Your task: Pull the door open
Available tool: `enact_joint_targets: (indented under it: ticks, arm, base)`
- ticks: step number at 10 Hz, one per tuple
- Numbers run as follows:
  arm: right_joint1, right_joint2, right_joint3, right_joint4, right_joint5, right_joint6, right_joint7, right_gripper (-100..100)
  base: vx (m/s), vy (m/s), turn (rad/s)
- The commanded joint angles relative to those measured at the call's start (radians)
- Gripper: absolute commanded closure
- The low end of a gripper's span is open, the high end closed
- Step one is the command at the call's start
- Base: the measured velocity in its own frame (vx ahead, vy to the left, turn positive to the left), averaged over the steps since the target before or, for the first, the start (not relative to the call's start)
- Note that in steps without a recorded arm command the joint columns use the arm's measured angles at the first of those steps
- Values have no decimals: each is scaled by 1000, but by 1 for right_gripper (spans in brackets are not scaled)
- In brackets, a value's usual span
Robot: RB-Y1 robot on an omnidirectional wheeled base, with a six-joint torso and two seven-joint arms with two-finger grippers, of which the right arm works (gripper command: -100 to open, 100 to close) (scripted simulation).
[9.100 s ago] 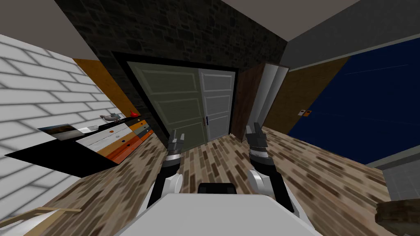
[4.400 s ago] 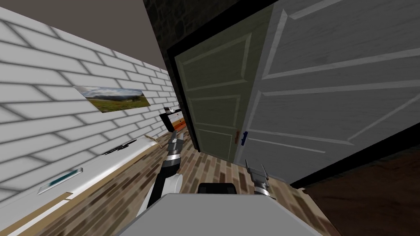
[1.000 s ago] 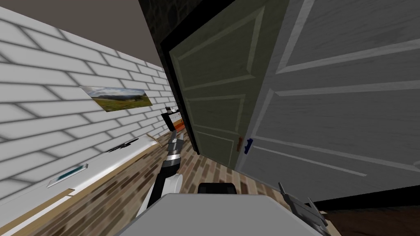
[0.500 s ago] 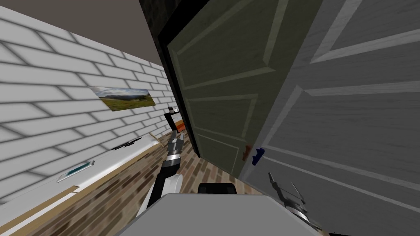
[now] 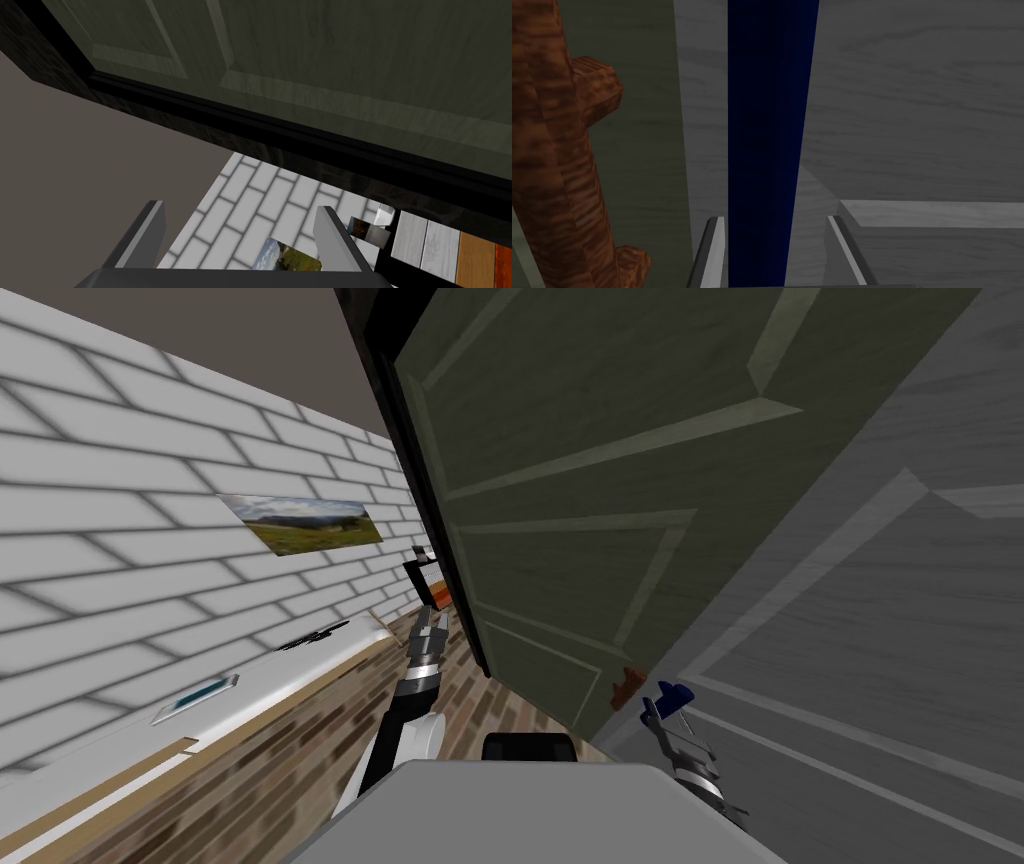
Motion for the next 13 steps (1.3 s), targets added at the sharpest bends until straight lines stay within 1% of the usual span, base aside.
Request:
enact_joint_targets:
  ticks: [1, 5, 6, 9, 10, 11, 12, 13]
  arm:
    - [2, -1, 0, 0, 0, 1, 1, 100]
    - [2, -1, 0, 0, 0, 1, 1, 100]
    - [22, -3, 3, 11, -6, 3, 1, 100]
    - [33, -7, 1, 18, -10, 2, 1, 100]
    - [45, -11, -1, 25, -14, 1, 1, 100]
    - [50, -13, -2, 28, -16, 0, 1, 100]
    - [64, -19, -1, 37, -23, -2, 2, 100]
    - [69, -21, -1, 40, -26, -3, 2, 100]
  base:
    - [-34, 14, 44]
    - [-12, 2, 1]
    - [-148, 6, -43]
    - [-129, 14, -60]
    - [-112, -21, -47]
    - [-125, 1, -14]
    - [-159, 28, -62]
    - [-158, 40, -95]
